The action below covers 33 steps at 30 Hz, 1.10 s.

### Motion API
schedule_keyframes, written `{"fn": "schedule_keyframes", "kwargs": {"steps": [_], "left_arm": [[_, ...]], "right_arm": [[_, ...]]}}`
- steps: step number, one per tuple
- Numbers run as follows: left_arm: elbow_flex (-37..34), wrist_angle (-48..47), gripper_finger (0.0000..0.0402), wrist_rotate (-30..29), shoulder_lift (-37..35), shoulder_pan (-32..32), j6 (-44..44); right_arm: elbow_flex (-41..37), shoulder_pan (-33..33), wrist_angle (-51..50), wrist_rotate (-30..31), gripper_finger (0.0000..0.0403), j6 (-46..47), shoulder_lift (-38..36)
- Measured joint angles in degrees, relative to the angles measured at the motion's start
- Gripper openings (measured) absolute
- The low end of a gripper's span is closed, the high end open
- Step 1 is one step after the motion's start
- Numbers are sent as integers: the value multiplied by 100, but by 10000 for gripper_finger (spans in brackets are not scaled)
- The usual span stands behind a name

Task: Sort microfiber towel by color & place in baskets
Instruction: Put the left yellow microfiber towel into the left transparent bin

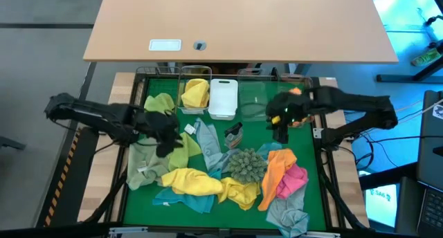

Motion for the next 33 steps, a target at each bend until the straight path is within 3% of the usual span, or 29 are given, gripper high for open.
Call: {"fn": "schedule_keyframes", "kwargs": {"steps": [15, 33], "left_arm": [[-18, 1395, 172, -291, 1782, -1153, 12], [-22, 1991, 172, -430, 3343, -1552, -22]], "right_arm": [[-551, 1275, 273, 469, 152, 527, 0], [-551, 1435, 408, 476, 152, 502, 0]]}}
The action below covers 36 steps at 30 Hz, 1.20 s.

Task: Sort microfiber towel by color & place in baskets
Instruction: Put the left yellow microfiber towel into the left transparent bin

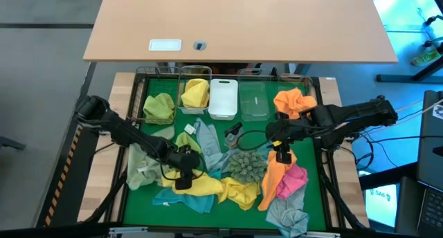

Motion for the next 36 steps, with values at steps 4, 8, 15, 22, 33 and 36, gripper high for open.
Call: {"fn": "schedule_keyframes", "kwargs": {"steps": [4, 8, 15, 22, 33, 36], "left_arm": [[0, 45, 166, 109, 81, -23, 19], [0, 48, 135, 13, 52, -24, 19], [0, 47, 40, 138, 45, -20, -12], [136, -45, 4, 200, -60, 27, -281], [494, -119, 1, 85, -881, 218, -111], [494, -90, 1, -86, -1276, 306, -113]], "right_arm": [[0, 0, 0, 0, 152, -3, 0], [0, 0, 4, 0, 152, -4, 0], [0, 0, 4, 0, 152, -7, 0], [0, 0, 2, 0, 152, -9, 0], [-2, 0, -2, 0, 152, -9, 0], [-2, 0, -1, 0, 152, -10, 0]]}}
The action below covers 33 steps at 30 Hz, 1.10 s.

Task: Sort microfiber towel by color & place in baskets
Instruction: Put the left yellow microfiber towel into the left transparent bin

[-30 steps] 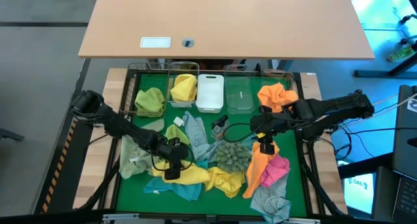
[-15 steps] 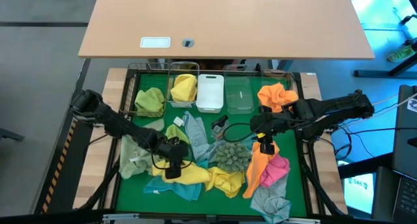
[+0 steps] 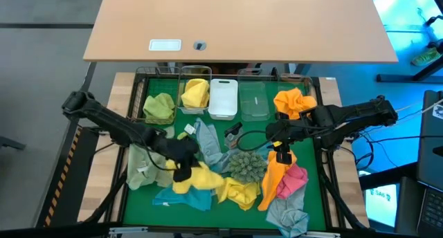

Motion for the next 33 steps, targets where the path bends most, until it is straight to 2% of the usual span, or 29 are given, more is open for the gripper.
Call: {"fn": "schedule_keyframes", "kwargs": {"steps": [8, 14, 21, 27, 33], "left_arm": [[0, 123, 1, -529, -1014, 251, -4], [0, 232, 0, -576, -1519, 455, 40], [0, 961, 0, -684, -1773, 732, 133], [-4, 1021, 0, -540, -1782, 896, 136], [-7, 1693, 0, -871, -1782, 1257, 319]], "right_arm": [[0, 0, -2, 0, 152, -1, 0], [0, 0, -3, 0, 152, -1, 0], [0, 0, -3, 0, 152, -1, 0], [0, 0, -5, 0, 152, -1, 0], [0, 0, -3, 0, 152, -1, 0]]}}
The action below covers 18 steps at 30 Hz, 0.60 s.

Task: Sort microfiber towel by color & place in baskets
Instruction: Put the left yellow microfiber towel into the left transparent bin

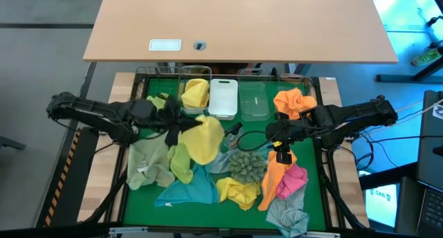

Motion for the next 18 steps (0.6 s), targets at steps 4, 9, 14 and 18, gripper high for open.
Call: {"fn": "schedule_keyframes", "kwargs": {"steps": [4, 9, 14, 18], "left_arm": [[0, 735, 0, -13, 0, 399, 550], [0, 1412, 0, -16, 0, 987, 1160], [0, 1657, 0, -121, 0, 1684, 1630], [0, 1655, 0, -292, 0, 2255, 1918]], "right_arm": [[0, 0, -2, 0, 152, 0, 0], [0, 0, -7, 0, 152, 0, 0], [0, 0, -9, 0, 152, 0, 0], [0, 0, -9, 0, 152, -2, 0]]}}
